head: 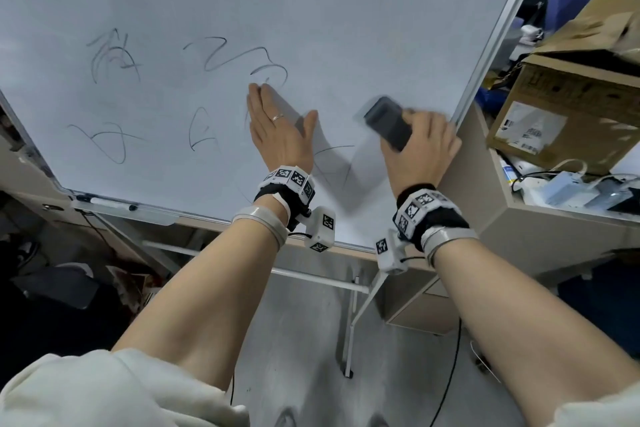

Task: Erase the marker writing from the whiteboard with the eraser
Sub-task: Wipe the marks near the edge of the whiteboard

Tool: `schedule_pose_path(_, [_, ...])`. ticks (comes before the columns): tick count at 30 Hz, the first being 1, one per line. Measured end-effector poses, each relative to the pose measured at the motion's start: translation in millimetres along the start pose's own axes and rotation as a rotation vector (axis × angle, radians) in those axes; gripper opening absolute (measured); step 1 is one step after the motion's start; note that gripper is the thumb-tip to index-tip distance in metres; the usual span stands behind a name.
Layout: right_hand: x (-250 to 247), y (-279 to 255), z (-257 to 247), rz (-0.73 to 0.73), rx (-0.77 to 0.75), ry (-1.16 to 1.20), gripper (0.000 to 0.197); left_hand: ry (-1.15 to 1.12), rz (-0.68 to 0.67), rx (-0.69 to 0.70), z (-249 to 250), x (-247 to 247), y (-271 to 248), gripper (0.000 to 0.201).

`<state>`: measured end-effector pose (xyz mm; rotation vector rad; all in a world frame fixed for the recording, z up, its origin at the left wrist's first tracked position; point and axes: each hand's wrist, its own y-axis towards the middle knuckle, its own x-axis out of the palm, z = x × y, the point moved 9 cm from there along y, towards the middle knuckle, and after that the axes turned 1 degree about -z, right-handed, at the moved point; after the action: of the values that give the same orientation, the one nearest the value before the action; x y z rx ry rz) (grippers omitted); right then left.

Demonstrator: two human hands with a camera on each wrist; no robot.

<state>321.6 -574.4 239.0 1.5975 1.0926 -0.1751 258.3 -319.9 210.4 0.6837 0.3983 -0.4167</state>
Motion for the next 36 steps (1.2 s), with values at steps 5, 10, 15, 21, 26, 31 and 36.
schedule_pose_path(5, [12, -21, 11, -0.043, 0.072, -0.015, 0.047, 0.047, 0.021, -0.059, -6, -5, -22, 0.090])
schedule_pose_path(10, [39, -59, 13, -0.204, 0.018, -0.035, 0.053, 0.036, -0.085, -0.274, -52, 9, -60, 0.100])
schedule_pose_path(15, [0, -20, 25, 0.052, 0.141, 0.081, 0.049, 0.016, -0.211, -0.321, -56, 26, -63, 0.096])
schedule_pose_path(21, [16, -35, 34, -0.017, 0.205, 0.129, 0.055, -0.003, -0.181, -0.342, -57, 27, -60, 0.097])
schedule_pose_path(26, [13, -28, 30, 0.012, 0.199, 0.129, 0.055, 0.041, -0.157, -0.329, -56, 25, -61, 0.092])
schedule_pose_path(31, [-19, -1, 44, 0.214, 0.301, 0.140, 0.058, 0.013, -0.152, -0.372, -46, 35, -64, 0.089])
schedule_pose_path(36, [24, -41, 32, 0.019, 0.249, 0.105, 0.056, 0.031, -0.133, -0.347, -57, 24, -62, 0.077])
